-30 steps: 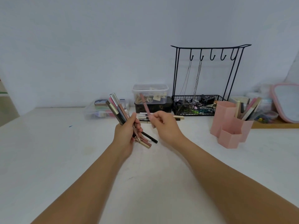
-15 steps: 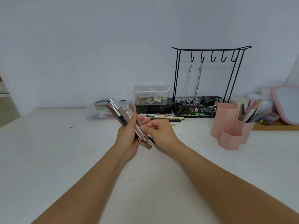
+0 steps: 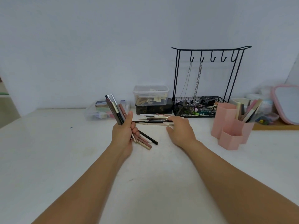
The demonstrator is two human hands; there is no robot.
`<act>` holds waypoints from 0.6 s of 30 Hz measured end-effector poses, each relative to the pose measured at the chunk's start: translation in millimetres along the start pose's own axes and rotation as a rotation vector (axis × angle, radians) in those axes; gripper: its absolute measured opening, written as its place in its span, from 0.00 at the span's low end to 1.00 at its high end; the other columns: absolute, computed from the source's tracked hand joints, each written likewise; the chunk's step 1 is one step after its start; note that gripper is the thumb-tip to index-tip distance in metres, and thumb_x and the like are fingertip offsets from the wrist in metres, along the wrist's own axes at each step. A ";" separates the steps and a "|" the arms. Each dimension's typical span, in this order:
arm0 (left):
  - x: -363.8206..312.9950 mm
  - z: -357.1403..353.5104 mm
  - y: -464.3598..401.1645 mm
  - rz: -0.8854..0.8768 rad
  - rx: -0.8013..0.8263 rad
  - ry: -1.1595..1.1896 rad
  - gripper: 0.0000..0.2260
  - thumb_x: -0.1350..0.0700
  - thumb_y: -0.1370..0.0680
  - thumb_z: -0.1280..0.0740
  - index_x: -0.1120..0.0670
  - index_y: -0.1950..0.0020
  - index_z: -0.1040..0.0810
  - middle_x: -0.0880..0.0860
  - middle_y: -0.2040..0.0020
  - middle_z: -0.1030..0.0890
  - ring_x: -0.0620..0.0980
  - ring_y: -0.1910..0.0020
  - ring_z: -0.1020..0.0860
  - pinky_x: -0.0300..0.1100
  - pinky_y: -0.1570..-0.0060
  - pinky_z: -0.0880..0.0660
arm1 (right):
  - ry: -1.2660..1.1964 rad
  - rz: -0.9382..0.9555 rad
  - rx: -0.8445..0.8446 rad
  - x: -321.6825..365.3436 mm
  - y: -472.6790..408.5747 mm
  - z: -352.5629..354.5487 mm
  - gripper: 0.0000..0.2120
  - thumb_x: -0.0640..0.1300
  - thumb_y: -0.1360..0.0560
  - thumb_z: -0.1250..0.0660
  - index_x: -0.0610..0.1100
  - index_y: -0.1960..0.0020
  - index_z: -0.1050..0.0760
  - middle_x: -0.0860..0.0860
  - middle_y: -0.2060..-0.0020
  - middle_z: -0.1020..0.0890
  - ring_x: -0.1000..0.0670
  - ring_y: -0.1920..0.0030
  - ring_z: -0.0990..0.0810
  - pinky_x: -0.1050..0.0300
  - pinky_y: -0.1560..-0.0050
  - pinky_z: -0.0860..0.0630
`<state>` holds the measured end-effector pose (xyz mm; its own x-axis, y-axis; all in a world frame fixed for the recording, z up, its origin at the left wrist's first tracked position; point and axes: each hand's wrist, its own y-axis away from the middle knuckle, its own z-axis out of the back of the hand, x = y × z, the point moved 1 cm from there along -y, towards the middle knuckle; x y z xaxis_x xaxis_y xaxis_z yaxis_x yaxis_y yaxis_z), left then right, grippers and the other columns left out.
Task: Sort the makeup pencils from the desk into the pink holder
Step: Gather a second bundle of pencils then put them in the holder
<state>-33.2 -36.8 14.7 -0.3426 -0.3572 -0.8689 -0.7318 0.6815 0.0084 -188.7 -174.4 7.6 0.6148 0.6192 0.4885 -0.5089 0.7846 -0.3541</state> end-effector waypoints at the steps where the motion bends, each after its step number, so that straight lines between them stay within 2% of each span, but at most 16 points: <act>1: 0.1 0.3 -0.5 0.006 -0.009 -0.004 0.12 0.48 0.21 0.27 0.52 0.54 0.27 0.47 0.74 0.32 0.45 0.77 0.33 0.39 0.77 0.30 | 0.036 -0.011 0.024 -3.0 -1.3 0.5 0.17 0.46 0.20 0.35 0.48 0.31 0.26 0.49 0.37 0.21 0.42 0.33 0.31 0.48 0.39 0.26; 3: 0.4 1.1 -1.3 0.016 -0.018 0.000 0.11 0.49 0.21 0.27 0.51 0.53 0.26 0.47 0.75 0.32 0.44 0.77 0.34 0.38 0.78 0.33 | 0.061 -0.019 0.048 -4.0 -2.6 0.8 0.14 0.46 0.19 0.36 0.47 0.36 0.22 0.47 0.41 0.18 0.42 0.35 0.28 0.47 0.39 0.24; 7: 2.6 2.9 -3.8 0.038 -0.009 -0.010 0.12 0.49 0.22 0.26 0.51 0.54 0.28 0.46 0.75 0.33 0.44 0.77 0.36 0.38 0.78 0.34 | 0.035 -0.040 0.023 0.0 -4.5 1.9 0.08 0.40 0.21 0.34 0.45 0.53 0.16 0.48 0.54 0.15 0.47 0.53 0.20 0.54 0.53 0.21; 10: 4.4 2.6 -3.8 0.046 0.006 -0.028 0.14 0.48 0.23 0.26 0.51 0.55 0.30 0.47 0.74 0.35 0.45 0.77 0.36 0.38 0.78 0.35 | 0.016 -0.066 0.046 2.3 -4.5 1.6 0.08 0.38 0.21 0.33 0.44 0.55 0.16 0.48 0.55 0.16 0.48 0.56 0.20 0.56 0.56 0.25; 14: 7.6 1.1 -2.6 0.028 0.031 -0.078 0.15 0.45 0.23 0.26 0.52 0.56 0.29 0.47 0.75 0.34 0.45 0.77 0.35 0.40 0.74 0.34 | -0.150 -0.055 0.032 9.7 -1.9 -1.5 0.09 0.37 0.20 0.37 0.40 0.56 0.21 0.46 0.57 0.18 0.45 0.56 0.21 0.51 0.55 0.23; 18: 7.6 -1.6 -0.9 0.007 0.059 -0.103 0.15 0.45 0.23 0.27 0.57 0.53 0.22 0.47 0.76 0.35 0.45 0.78 0.37 0.39 0.78 0.36 | -0.504 -0.048 0.026 38.2 7.6 -4.5 0.07 0.42 0.18 0.38 0.45 0.55 0.25 0.54 0.65 0.26 0.55 0.65 0.29 0.61 0.64 0.33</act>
<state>-36.1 -41.1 8.9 -0.2832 -0.2869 -0.9151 -0.6922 0.7216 -0.0120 -166.3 -144.7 20.0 0.2739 0.4854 0.8303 -0.5060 0.8069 -0.3048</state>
